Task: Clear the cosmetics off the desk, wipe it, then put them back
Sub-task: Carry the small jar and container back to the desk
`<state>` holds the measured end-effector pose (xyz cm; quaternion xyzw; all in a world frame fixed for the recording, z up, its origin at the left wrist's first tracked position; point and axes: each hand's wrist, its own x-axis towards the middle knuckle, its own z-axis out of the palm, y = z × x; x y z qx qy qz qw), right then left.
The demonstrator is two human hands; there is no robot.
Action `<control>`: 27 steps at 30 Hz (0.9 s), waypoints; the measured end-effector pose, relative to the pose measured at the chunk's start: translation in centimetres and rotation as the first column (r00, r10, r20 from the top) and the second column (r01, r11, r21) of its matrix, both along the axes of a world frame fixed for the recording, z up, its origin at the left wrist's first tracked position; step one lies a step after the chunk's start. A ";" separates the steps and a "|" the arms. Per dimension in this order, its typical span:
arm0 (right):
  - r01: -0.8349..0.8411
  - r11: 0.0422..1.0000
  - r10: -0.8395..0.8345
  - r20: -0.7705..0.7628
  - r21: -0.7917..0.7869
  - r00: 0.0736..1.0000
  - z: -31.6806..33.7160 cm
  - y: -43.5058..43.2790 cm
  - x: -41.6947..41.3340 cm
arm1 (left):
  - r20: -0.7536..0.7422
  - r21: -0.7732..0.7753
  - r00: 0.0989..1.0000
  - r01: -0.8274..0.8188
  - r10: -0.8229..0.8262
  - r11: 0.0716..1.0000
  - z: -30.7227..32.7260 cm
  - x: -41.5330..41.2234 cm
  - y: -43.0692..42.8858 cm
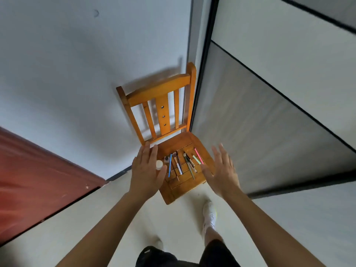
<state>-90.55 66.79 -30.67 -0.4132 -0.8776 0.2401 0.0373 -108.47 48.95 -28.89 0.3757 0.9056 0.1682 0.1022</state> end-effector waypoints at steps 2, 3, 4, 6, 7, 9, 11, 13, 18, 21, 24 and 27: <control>-0.044 0.998 0.045 0.028 -0.052 0.999 -1.7 3.1 -1.1 | 0.032 -0.074 0.998 -0.060 0.062 0.995 -2.0 0.0 2.2; -0.063 0.995 0.067 0.039 -0.078 0.997 -2.5 4.5 -1.7 | 0.054 -0.102 0.993 -0.096 0.102 0.990 -2.8 0.1 3.1; -0.082 0.992 0.087 0.046 -0.101 0.995 -3.2 5.7 -2.4 | 0.072 -0.116 0.987 -0.133 0.141 0.984 -3.7 0.1 4.0; -0.144 0.981 0.153 0.058 -0.130 0.987 -4.6 8.1 -3.9 | 0.092 -0.131 0.975 -0.189 0.201 0.973 -5.4 0.0 5.7; -0.184 0.974 0.194 0.065 -0.129 0.979 -5.3 9.2 -4.7 | 0.102 -0.146 0.969 -0.208 0.224 0.967 -6.3 -0.1 6.5; -0.261 0.957 0.273 0.088 -0.128 0.958 -6.9 11.0 -6.2 | 0.138 -0.195 0.952 -0.244 0.273 0.950 -8.0 -0.3 7.7; -0.320 0.935 0.337 0.101 -0.151 0.936 -9.0 11.8 -8.1 | 0.191 -0.229 0.915 -0.310 0.355 0.923 -10.2 -0.9 8.2; -0.346 0.928 0.360 0.102 -0.136 0.927 -10.9 12.0 -9.5 | 0.247 -0.234 0.865 -0.383 0.436 0.893 -12.3 -1.2 8.4; -0.338 0.913 0.366 0.091 -0.230 0.926 -20.1 11.7 -13.9 | 0.357 -0.316 0.748 -0.467 0.560 0.826 -21.5 -3.8 7.9; -0.339 0.893 0.383 0.102 -0.295 0.918 -26.6 10.4 -16.6 | 0.367 -0.320 0.732 -0.481 0.574 0.817 -27.6 -6.0 7.6; -0.413 0.851 0.468 0.112 -0.324 0.877 -32.4 8.7 -19.3 | 0.368 -0.276 0.762 -0.458 0.533 0.845 -33.1 -8.1 7.5; -0.492 0.821 0.546 0.147 -0.288 0.825 -37.2 7.4 -21.7 | 0.377 -0.248 0.791 -0.415 0.482 0.875 -37.9 -9.4 7.7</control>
